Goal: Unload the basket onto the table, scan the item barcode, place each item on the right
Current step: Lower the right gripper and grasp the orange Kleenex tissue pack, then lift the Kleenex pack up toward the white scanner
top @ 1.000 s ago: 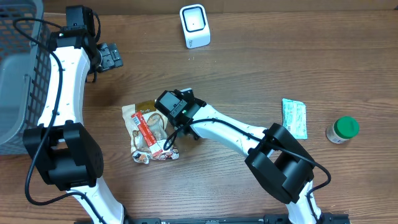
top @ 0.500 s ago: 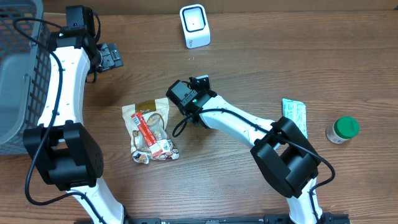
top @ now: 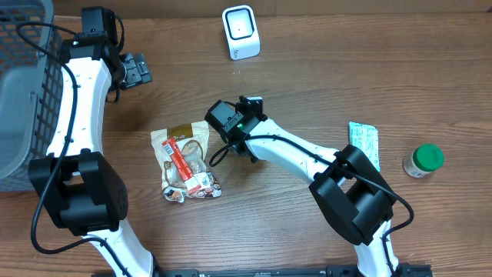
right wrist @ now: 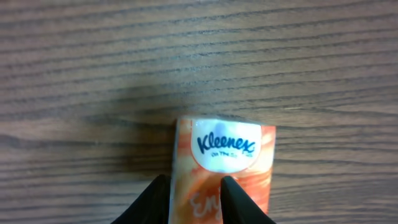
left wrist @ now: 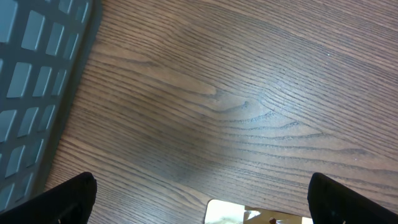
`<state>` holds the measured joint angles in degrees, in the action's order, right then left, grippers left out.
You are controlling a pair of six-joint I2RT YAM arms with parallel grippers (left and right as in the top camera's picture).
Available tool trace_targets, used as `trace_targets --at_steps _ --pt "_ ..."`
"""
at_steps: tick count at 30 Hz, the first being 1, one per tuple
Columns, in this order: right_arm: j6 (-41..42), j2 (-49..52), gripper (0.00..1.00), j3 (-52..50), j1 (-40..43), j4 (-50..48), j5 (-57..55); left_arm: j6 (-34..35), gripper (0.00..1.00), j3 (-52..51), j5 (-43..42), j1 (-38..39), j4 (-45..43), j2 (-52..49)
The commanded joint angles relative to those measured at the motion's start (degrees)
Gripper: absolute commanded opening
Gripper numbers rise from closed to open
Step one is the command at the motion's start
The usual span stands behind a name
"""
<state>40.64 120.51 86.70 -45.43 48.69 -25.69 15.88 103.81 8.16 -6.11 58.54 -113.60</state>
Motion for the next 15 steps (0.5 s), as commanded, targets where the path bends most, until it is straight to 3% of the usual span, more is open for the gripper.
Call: trace_targets --at_steps 1,15 --pt "2.9 0.1 0.26 -2.3 -0.2 -1.4 0.1 -0.7 1.00 0.4 -0.3 -0.2 0.0 0.7" --pt "2.4 0.1 0.22 -4.2 0.2 -3.8 0.3 -0.7 1.00 0.4 -0.3 -0.2 -0.1 0.7"
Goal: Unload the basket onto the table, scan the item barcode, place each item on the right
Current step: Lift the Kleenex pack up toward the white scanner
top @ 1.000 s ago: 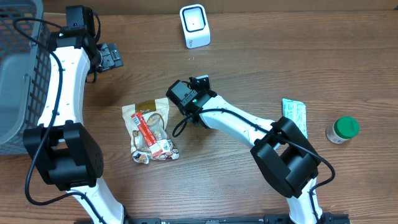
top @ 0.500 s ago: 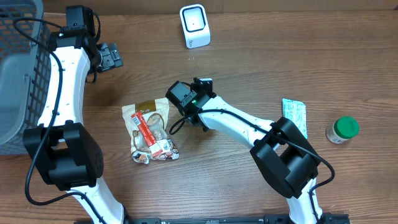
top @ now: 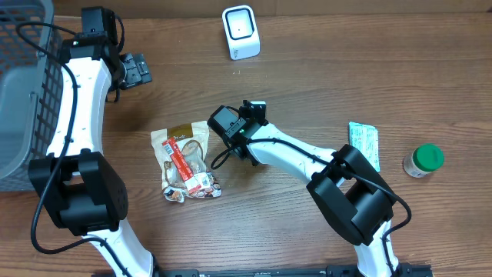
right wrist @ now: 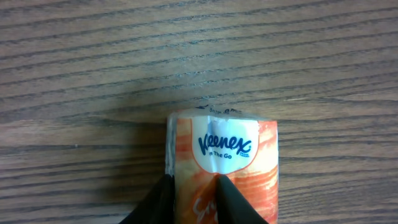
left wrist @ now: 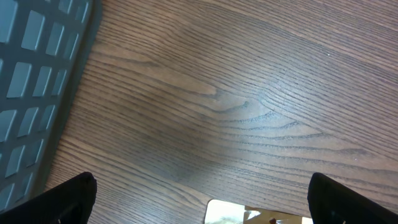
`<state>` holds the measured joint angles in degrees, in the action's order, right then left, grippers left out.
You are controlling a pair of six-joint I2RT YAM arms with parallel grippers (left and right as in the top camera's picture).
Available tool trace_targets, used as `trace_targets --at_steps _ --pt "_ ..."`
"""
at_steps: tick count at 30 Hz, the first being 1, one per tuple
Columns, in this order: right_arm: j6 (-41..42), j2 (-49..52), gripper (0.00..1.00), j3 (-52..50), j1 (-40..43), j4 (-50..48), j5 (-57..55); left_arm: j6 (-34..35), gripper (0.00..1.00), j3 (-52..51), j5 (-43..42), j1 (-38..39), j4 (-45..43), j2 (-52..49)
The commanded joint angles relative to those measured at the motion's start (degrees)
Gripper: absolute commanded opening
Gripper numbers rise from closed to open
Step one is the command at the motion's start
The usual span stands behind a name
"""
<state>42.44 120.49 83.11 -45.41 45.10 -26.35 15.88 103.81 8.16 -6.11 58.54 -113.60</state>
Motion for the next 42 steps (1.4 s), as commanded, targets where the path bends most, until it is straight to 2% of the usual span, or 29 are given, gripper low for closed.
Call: trace_targets --at_steps 1,3,4,11,15,25,32,34,38,42 --pt "0.6 0.1 0.18 -0.2 0.2 -0.2 1.0 -0.7 1.00 0.4 -0.3 -0.2 -0.1 0.7" --pt "0.4 0.0 0.06 0.7 0.2 0.6 0.9 -0.7 1.00 0.4 -0.3 -0.2 -0.1 0.7" --pt "-0.2 0.0 0.04 1.1 0.2 0.9 0.9 -0.7 1.00 0.4 -0.3 -0.2 -0.1 0.7" --pt "-1.3 -3.1 0.04 5.7 2.5 6.4 1.4 -0.7 1.00 0.4 -0.3 -0.2 -0.1 0.7" --pt "-9.0 -7.4 0.04 8.2 4.2 6.6 8.5 -0.7 1.00 0.4 -0.3 -0.2 -0.1 0.7" --pt "-18.6 -14.7 0.04 16.7 7.1 6.3 22.1 -0.7 1.00 0.4 -0.3 -0.2 -0.1 0.7" --pt "-18.5 -14.7 0.03 26.4 9.4 7.3 32.4 -0.7 1.00 0.4 -0.3 -0.2 -0.1 0.7" --pt "-17.3 -14.5 0.03 30.4 11.2 7.6 38.5 -0.7 1.00 0.4 -0.3 -0.2 -0.1 0.7" --pt "-15.4 -13.9 0.03 37.2 14.7 8.1 43.2 -0.7 1.00 0.4 -0.3 -0.2 -0.1 0.7" --pt "-13.7 -13.8 0.03 39.2 17.9 5.6 46.6 -0.7 1.00 0.4 -0.3 -0.2 -0.1 0.7"
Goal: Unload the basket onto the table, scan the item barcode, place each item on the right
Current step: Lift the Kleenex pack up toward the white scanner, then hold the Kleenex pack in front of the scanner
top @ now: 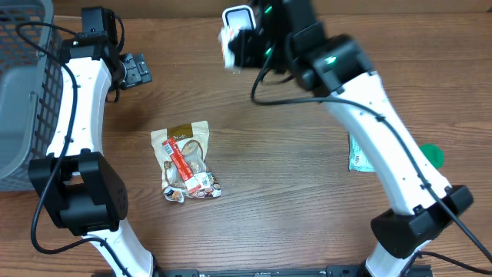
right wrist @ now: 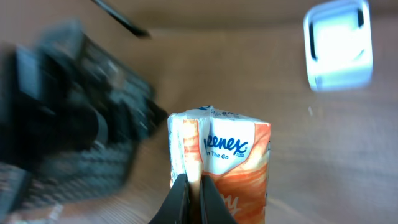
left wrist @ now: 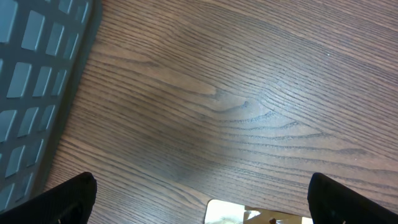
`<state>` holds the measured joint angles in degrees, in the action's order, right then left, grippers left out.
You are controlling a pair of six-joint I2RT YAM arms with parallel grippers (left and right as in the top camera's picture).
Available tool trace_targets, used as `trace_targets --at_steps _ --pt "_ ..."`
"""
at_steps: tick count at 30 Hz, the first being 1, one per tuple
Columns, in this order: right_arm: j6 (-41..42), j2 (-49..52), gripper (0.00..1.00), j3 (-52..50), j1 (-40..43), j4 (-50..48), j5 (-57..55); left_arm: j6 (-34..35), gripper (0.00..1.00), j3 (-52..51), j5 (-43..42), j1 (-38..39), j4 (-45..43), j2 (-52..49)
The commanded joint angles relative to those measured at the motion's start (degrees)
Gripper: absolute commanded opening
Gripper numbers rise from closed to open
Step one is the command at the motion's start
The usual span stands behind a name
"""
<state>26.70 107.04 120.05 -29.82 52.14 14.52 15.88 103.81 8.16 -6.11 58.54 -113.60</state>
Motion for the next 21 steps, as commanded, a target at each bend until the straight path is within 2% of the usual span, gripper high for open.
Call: trace_targets --at_steps 1,6,15,21 --pt "2.0 -0.3 0.04 2.3 3.0 -2.1 6.4 -0.7 1.00 0.4 -0.3 -0.2 -0.1 0.7" --pt "2.4 1.8 0.04 2.2 4.5 -5.9 6.6 -0.7 1.00 0.4 -0.3 -0.2 -0.1 0.7" --pt "3.9 11.7 0.04 2.2 5.9 -19.6 6.4 -0.7 1.00 0.4 -0.3 -0.2 -0.1 0.7" --pt "9.0 19.4 0.04 2.2 8.3 -28.0 6.4 -0.7 1.00 0.4 -0.3 -0.2 -0.1 0.7"
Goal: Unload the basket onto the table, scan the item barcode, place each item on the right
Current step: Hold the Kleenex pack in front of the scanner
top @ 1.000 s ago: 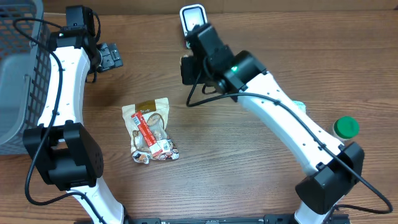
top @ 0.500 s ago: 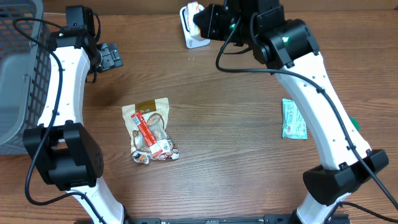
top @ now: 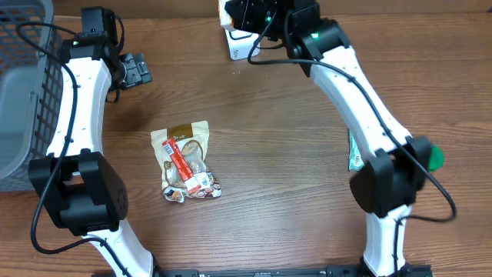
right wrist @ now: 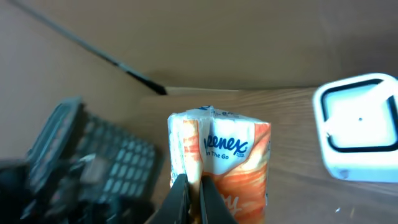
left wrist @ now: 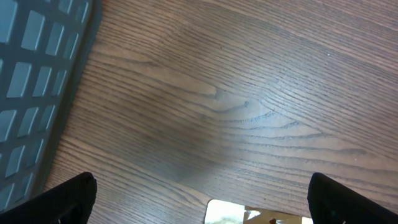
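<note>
An orange Kleenex tissue pack [right wrist: 221, 168] stands upright in the right wrist view, with my right gripper [right wrist: 191, 186] shut on its left edge. To its right the white barcode scanner [right wrist: 360, 127] stands on the table. From overhead, the right gripper [top: 234, 14] hangs at the back edge over the scanner [top: 240, 48], covering its top. My left gripper [top: 137, 69] stays at the back left, open, its fingers [left wrist: 68, 196] far apart over bare wood.
A snack bag [top: 184, 161] lies left of the middle, its top edge [left wrist: 255, 214] in the left wrist view. A grey basket [top: 23, 85] stands at the far left. A teal packet [top: 352, 158] and a green-lidded jar [top: 437, 156] lie at the right, partly under the right arm.
My right gripper, still holding the tissue pack, has moved farther back over the scanner. The scanner now shows lower right of the pack in the wrist view. The left arm has not moved.
The tissue pack lay on the table beside the snack bag with my right gripper's fingers straddling its edge. Then the fingers stood closer on it. Later the pack was held up beside the scanner at the back, and now farther back over it.
</note>
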`<state>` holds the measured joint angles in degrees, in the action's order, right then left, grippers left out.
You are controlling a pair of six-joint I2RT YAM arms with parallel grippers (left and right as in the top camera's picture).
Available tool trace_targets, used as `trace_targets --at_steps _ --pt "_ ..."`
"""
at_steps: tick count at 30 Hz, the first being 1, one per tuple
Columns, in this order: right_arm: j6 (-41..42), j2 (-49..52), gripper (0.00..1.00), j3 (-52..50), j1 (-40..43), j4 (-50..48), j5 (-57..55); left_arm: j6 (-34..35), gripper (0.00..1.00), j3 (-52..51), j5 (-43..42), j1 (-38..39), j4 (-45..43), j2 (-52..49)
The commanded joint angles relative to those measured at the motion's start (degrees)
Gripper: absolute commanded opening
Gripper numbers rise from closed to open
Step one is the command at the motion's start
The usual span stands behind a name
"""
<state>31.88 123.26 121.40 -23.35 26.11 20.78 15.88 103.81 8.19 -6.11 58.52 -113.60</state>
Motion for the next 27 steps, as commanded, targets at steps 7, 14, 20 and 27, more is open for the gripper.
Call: trace_targets --at_steps 7,14,20,27 --pt "11.5 11.5 0.04 0.8 5.1 -12.4 7.7 -0.7 1.00 0.4 -0.3 -0.2 0.0 0.7" --pt "18.9 18.6 0.04 0.8 6.8 -22.4 11.7 -0.7 1.00 0.4 -0.3 -0.2 0.0 0.7" --pt "26.8 23.6 0.04 0.8 7.0 -29.0 11.5 -0.7 1.00 0.4 -0.3 -0.2 0.0 0.7" --pt "27.1 26.4 0.04 0.8 7.0 -36.0 8.3 -0.7 1.00 0.4 -0.3 -0.2 0.0 0.7"
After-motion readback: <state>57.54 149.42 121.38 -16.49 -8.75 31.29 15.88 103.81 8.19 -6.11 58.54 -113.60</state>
